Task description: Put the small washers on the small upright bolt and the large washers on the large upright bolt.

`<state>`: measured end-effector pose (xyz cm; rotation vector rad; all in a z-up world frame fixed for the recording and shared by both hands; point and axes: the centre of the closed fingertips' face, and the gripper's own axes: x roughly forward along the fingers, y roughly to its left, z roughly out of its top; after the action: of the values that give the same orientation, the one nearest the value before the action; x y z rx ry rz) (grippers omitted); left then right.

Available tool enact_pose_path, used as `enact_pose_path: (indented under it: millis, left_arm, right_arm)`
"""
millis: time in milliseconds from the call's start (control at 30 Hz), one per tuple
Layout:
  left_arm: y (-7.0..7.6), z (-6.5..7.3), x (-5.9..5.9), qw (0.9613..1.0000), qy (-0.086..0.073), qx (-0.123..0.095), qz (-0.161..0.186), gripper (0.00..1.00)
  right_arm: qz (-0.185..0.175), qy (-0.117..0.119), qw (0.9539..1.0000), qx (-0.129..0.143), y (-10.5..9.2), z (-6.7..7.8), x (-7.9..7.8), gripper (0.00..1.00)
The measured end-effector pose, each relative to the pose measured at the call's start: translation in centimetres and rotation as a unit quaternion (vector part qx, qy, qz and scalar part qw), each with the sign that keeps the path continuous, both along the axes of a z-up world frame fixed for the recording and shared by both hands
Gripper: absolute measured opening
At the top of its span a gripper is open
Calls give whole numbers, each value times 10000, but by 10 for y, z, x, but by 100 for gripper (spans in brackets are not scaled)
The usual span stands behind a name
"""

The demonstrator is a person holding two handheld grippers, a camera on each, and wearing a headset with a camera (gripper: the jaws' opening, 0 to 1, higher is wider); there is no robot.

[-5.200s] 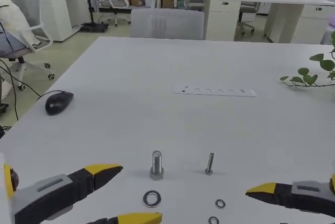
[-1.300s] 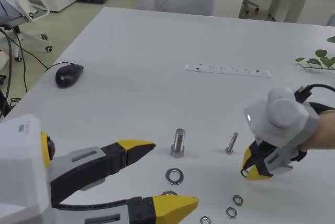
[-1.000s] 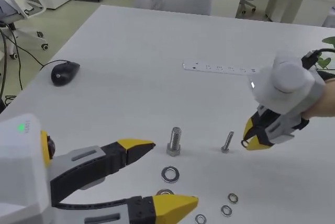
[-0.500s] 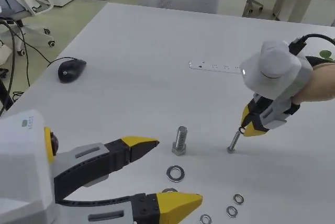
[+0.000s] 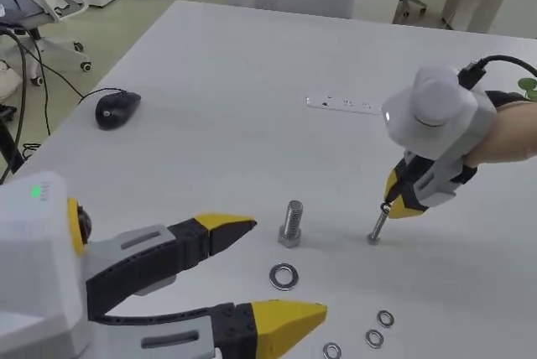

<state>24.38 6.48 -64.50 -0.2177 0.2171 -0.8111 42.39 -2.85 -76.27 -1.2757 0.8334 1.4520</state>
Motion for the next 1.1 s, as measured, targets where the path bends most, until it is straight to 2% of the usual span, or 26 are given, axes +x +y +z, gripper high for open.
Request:
enact_pose_path:
  millis: [267,533,967,1100]
  left_arm:
    - [1,1,0,10000,-7,8,-28,58]
    - [1,1,0,10000,4,-4,-37,58]
    - [0,-2,0,10000,67,-3,-42,58]
    - [-1,-1,0,10000,61,1,-57,58]
  right_arm:
    - [19,35,10000,-76,0,-9,2,12]
    - [24,125,9998,-131,-2,-28,2,13]
    - [40,220,9997,-73,-4,-51,1,13]
    - [-14,227,9997,-82,-7,-54,1,14]
